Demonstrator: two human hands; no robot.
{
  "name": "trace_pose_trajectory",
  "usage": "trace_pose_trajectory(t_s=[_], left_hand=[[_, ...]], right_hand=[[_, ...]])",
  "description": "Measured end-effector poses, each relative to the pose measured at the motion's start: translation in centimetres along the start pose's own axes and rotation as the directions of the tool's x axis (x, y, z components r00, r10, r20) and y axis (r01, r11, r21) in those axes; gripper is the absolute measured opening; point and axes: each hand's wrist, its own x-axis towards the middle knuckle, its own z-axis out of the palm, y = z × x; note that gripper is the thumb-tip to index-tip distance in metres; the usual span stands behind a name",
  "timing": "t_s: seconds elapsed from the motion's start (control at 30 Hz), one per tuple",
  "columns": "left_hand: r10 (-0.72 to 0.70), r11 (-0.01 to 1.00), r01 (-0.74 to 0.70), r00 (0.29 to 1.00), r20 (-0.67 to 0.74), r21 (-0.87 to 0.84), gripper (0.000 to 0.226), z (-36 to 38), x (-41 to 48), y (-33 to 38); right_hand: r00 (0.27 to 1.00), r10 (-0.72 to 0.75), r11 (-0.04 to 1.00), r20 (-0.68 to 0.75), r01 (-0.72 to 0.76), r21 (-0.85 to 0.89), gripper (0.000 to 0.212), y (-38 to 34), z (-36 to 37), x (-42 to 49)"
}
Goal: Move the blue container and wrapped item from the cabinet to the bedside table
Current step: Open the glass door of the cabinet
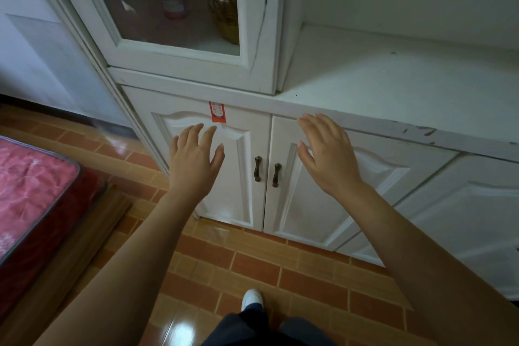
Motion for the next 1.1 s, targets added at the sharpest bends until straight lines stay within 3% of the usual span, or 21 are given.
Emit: trace_pose_trajectory(t_s=[0.27,0.5,0.73,1.1], left_hand=[[-0.012,1.0,0.012,1.0,-0.002,0.001,0.05,-2.1,2.2,1.4],[-0.014,1.0,0.009,0.981,-0.194,-0.027,0.049,-6.3,5.1,4.0],[0.071,0.997,-0.054,0.91,-0.409,0.054,0.043,-11.9,9.1,5.7],[0.113,0.992,-0.064,0.83,-0.546,0.107,0.047,-18.3,13.5,7.6]], right_hand=[[0.996,-0.073,0.997,-0.048,0.073,-0.004,0.051,0.2,-1.7,2.7],[0.973,-0.172,0.985,-0.153,0.171,-0.017,0.05,0.3,-5.4,5.9],[0.928,-0.235,0.972,-0.288,0.231,-0.048,0.051,-0.2,-11.0,9.7],[0.873,-0.285,0.956,-0.397,0.286,-0.058,0.052,-1.4,-16.6,12.9]])
